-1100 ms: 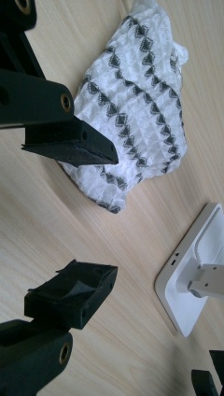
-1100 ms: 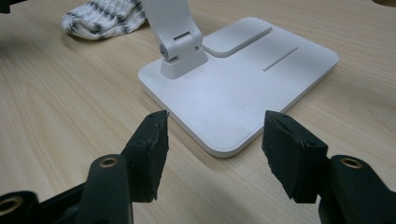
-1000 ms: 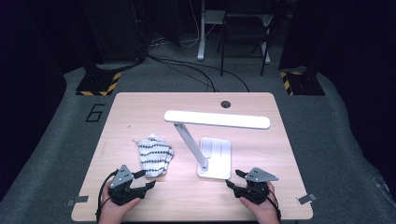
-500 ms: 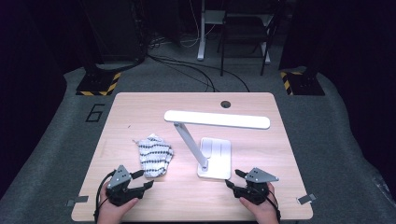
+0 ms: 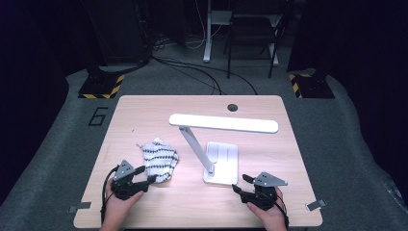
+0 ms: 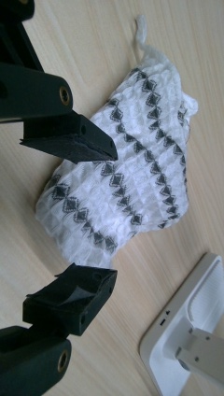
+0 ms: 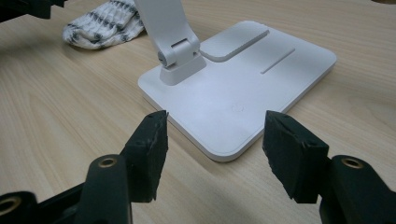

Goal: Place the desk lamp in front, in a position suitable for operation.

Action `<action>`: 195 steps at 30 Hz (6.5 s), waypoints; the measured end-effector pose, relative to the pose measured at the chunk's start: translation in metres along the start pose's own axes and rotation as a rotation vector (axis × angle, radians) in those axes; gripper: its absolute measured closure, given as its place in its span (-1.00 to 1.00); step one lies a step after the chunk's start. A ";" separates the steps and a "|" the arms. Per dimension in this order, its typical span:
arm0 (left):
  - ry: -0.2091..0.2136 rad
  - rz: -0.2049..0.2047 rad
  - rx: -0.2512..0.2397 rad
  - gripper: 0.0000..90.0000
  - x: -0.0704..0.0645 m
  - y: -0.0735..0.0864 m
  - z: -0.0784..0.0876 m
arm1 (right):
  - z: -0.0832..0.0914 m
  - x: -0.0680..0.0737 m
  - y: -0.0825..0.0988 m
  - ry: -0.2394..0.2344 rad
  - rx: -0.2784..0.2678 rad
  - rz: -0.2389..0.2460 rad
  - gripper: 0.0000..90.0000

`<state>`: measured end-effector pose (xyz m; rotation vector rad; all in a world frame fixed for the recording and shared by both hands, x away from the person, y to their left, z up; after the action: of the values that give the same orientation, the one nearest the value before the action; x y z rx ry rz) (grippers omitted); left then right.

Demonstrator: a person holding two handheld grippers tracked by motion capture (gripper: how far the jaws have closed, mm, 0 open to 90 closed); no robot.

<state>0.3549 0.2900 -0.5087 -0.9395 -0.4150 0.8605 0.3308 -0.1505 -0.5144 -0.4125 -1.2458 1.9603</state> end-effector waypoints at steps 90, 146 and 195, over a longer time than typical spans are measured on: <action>0.151 -0.086 -0.004 0.05 -0.052 -0.004 0.017 | -0.041 0.071 -0.035 -0.188 -0.019 0.141 -0.12; 0.125 -0.048 -0.022 0.04 -0.042 0.001 0.022 | -0.135 0.110 -0.035 -0.223 0.232 0.234 -0.24; 0.131 -0.061 -0.016 0.00 -0.043 -0.003 0.013 | 0.021 0.007 -0.033 -0.201 0.027 0.048 0.66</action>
<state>0.3219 0.2622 -0.4970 -0.9874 -0.3362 0.7366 0.3269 -0.1506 -0.4748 -0.2380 -1.3429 2.0978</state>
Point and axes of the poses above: each handheld gripper's, and its own axes: z roughly backward along the jaws, y roughly out of its underside, x roughly to its left, the point moved 1 cm from there along -z, roughly forward along the jaws, and after that the axes turned 2 degrees about -z, right-handed, at the moved point
